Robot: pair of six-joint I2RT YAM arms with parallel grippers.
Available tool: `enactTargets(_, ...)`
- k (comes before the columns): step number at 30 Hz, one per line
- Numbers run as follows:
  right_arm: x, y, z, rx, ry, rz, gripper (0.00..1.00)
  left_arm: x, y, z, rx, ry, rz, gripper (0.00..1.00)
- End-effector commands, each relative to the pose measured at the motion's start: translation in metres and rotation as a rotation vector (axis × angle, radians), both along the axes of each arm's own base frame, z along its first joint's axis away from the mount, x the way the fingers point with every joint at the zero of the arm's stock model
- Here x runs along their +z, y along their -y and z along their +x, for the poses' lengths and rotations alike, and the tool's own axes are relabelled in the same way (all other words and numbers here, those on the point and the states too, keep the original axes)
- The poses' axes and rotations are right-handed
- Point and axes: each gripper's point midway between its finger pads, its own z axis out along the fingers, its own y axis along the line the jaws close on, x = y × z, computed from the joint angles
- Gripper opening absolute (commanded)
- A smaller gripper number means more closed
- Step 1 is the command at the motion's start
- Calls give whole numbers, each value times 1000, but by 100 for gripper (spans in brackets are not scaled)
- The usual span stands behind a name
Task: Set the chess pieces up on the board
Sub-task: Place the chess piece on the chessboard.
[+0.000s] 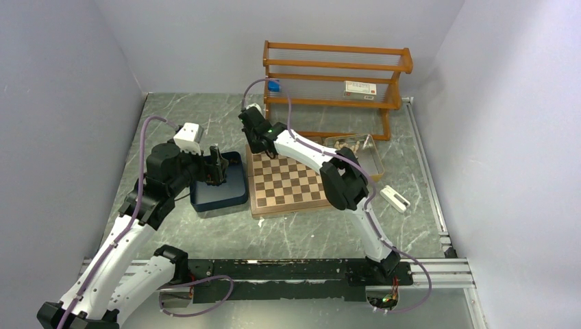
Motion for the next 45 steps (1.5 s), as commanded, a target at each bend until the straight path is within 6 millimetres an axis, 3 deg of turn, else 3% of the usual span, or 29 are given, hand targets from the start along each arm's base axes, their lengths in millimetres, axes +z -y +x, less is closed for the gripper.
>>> enactTargets(1,-1,-2,1,-1,-2,-12,16,8,0,0,-3,31,2,100)
enactTargets(12,-13,0,2,-7,-14,-38,17,9,0,-1,-6,34,1,100)
enactTargets(27,-9,-6,2,12,-13,-13,34,7,1,0,-8,30,1,100)
enactTargets(33,7,-10,-1,39,2,25,44,6,1,1,-9,29,1,100)
enactTargets(37,30,-8,-7,51,17,63,52,4,1,2,-5,21,4,100)
enactTargets(41,59,7,-15,41,54,74,55,-3,2,4,-7,-3,10,100)
enactTargets(45,85,37,-23,13,99,78,56,-7,4,6,-8,-23,14,100)
